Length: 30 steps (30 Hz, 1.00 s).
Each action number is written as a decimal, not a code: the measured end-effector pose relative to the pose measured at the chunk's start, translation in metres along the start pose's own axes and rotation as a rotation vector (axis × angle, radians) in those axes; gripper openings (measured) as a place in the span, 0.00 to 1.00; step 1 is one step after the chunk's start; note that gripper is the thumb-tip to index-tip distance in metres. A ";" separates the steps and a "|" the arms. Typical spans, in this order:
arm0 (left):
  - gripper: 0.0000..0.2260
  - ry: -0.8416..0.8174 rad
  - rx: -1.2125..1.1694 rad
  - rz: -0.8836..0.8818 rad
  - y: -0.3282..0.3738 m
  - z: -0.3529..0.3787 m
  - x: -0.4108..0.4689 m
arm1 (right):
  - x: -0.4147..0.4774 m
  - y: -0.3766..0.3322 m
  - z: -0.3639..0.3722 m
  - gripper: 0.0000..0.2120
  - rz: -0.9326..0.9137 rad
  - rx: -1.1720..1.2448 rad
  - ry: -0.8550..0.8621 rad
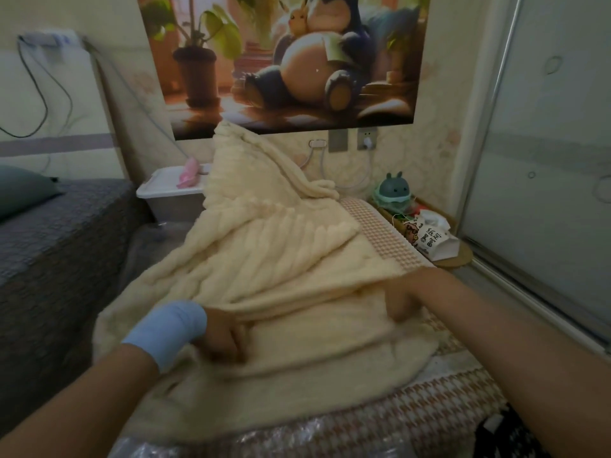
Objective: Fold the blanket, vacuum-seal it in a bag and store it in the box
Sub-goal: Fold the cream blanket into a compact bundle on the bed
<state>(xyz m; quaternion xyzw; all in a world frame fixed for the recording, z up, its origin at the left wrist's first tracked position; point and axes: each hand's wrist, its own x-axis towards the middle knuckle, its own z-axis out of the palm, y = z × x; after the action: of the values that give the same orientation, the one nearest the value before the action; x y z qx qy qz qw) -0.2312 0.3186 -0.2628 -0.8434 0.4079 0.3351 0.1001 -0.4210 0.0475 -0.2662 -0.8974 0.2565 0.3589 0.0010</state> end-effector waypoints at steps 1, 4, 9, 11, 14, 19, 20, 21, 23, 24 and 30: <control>0.13 -0.096 -0.082 -0.019 -0.003 0.010 0.004 | 0.004 -0.002 0.006 0.08 0.000 0.101 -0.118; 0.10 0.189 -0.083 0.067 -0.014 0.005 0.018 | 0.005 0.000 0.004 0.12 -0.031 0.254 0.129; 0.22 0.695 0.021 0.037 -0.033 -0.015 0.032 | 0.026 -0.009 0.006 0.27 -0.076 0.026 0.758; 0.31 0.546 0.185 -0.102 -0.040 -0.007 0.046 | 0.039 -0.014 0.015 0.38 -0.020 -0.140 0.748; 0.25 0.568 0.207 -0.133 -0.047 -0.011 0.059 | 0.052 -0.018 0.015 0.39 -0.100 -0.261 1.130; 0.19 0.811 0.205 -0.032 -0.038 -0.029 0.045 | 0.057 -0.025 0.003 0.30 -0.207 -0.251 0.987; 0.18 0.758 0.183 -0.016 -0.034 -0.026 0.039 | 0.052 -0.029 0.003 0.26 -0.151 -0.210 0.728; 0.18 0.625 0.170 -0.002 -0.032 -0.021 0.034 | 0.045 -0.031 0.002 0.22 -0.087 -0.204 0.526; 0.19 0.299 0.141 0.025 -0.031 -0.011 0.026 | 0.032 -0.040 -0.005 0.17 0.031 -0.214 0.329; 0.18 0.227 0.099 0.047 -0.033 -0.009 0.024 | 0.028 -0.046 -0.011 0.16 0.081 -0.197 0.279; 0.07 0.836 -0.390 -0.125 -0.091 -0.027 0.024 | 0.022 -0.085 -0.043 0.13 0.040 -0.103 -0.057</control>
<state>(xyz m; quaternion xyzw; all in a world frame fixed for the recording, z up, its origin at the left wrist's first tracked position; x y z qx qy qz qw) -0.1388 0.3507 -0.2681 -0.9322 0.2910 0.0300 -0.2133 -0.3404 0.1035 -0.2638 -0.8804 0.2555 0.3970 -0.0450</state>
